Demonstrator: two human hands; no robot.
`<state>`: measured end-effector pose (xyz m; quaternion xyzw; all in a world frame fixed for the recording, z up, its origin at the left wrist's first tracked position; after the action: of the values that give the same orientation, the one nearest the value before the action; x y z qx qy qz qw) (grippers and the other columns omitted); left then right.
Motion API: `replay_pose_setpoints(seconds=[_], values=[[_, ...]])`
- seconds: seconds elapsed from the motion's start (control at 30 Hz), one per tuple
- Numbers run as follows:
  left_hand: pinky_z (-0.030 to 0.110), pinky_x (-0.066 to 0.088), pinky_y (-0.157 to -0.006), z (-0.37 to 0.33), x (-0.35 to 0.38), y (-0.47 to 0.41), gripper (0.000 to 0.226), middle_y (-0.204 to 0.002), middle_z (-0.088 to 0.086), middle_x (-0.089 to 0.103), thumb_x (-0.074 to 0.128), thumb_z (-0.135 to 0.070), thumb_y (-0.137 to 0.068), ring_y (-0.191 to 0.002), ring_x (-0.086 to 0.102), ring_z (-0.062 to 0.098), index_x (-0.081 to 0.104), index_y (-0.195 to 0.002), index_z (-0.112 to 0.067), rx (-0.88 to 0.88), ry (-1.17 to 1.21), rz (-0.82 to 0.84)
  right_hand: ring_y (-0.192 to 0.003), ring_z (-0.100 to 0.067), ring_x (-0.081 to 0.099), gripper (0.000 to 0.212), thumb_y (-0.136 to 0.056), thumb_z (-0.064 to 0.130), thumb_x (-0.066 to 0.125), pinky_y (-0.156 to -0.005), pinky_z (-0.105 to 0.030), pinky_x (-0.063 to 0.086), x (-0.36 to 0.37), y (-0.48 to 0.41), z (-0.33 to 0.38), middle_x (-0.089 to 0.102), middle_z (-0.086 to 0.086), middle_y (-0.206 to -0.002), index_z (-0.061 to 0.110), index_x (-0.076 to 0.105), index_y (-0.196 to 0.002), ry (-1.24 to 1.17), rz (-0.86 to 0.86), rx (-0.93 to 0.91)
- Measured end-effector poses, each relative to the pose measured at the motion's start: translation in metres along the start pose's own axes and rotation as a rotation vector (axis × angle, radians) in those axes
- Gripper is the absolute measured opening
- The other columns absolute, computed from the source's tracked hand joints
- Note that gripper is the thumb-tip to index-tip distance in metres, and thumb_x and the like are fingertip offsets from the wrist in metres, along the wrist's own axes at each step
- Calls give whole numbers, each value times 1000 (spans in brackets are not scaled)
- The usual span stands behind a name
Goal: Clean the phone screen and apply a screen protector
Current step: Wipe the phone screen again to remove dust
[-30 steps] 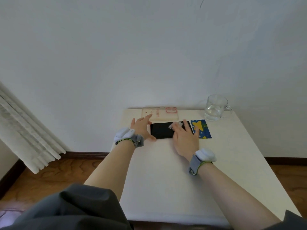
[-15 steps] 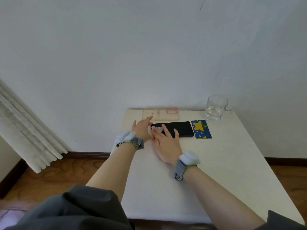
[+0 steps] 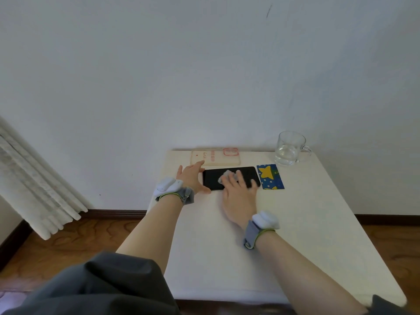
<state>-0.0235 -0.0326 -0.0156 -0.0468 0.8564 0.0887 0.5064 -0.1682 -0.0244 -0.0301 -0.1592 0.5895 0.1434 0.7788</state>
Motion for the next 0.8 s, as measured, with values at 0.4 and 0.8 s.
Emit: replay_pose_setpoints(seconds=[0.4, 0.8], values=[[41, -4, -119, -1, -2, 3, 96, -141, -7, 47, 78, -30, -72, -140, 27, 16, 19, -148, -23, -16, 12, 5, -149, -13, 5, 49, -101, 27, 22, -117, -48, 2, -16, 10, -40, 20, 11, -158, 26, 21, -150, 96, -1, 55], [29, 33, -105, -21, -13, 10, 66, -135, 3, 51, 71, -22, -80, -127, 41, 21, 42, -138, -18, -3, 179, -107, -148, -10, 8, 46, -102, 19, 23, -117, -42, 1, -58, 4, -35, 26, 10, -156, 22, 30, -147, -256, -189, 96]])
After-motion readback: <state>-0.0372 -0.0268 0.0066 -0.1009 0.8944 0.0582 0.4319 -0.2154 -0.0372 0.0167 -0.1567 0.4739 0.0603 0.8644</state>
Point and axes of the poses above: each hand's wrist, its own y-axis away from the middle knuckle, its own x-axis out of the palm, z = x × y, the point moved 8 cm from there along -y, towards the middle knuckle
